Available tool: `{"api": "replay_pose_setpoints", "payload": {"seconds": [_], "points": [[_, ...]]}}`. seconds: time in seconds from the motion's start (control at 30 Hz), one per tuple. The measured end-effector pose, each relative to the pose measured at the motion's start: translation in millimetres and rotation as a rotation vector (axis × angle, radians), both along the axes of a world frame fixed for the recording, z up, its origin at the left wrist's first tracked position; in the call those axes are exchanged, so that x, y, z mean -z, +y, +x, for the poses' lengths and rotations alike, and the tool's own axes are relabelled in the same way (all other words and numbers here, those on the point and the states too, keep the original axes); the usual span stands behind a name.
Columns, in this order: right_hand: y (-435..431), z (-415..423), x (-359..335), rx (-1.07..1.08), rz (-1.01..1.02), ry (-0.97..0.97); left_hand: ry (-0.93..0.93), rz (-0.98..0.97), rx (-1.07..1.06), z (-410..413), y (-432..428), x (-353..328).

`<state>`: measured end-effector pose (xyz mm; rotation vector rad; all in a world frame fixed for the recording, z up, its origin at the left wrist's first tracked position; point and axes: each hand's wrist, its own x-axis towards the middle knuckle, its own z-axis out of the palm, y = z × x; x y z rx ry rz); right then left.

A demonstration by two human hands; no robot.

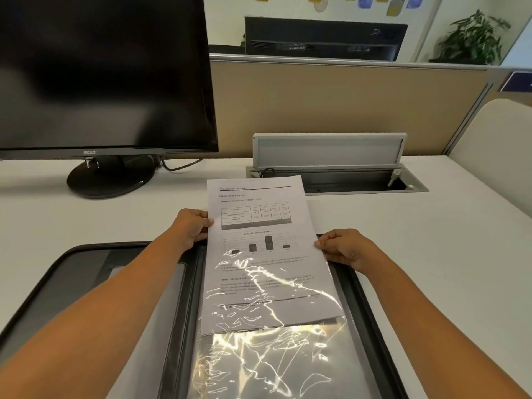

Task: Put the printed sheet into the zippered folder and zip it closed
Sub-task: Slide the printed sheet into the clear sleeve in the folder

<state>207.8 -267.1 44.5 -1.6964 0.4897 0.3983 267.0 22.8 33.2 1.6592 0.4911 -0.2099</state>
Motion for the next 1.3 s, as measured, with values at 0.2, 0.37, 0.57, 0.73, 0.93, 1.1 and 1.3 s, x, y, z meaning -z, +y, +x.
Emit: {"api": "replay_pose_setpoints", "payload": {"seconds": [0.2, 0.37, 0.57, 0.73, 0.93, 1.1, 1.3], "points": [[-3, 1, 8, 0.058, 0.013, -0.019, -0.003, 0.035, 0.021, 0, -2, -1], [3, 4, 8, 0.045, -0.176, -0.111, 0.016, 0.051, 0.043, -2, -2, -2], [13, 19, 10, 0.016, -0.423, -0.279, 0.029, 0.082, 0.085, -2, -5, -2], [17, 38, 11, 0.059, -0.398, -0.266, 0.053, 0.17, 0.179, -1, -4, -10], [16, 50, 10, -0.03, -0.501, -0.157, 0.163, 0.577, 0.427, -4, 5, -24], [29, 52, 10, -0.052, -0.713, -0.28, 0.103, 0.647, 0.478, -11, 2, -23], [72, 65, 6, -0.36, -0.829, -0.529, -0.093, 0.933, 0.404, -28, -8, -11]]}}
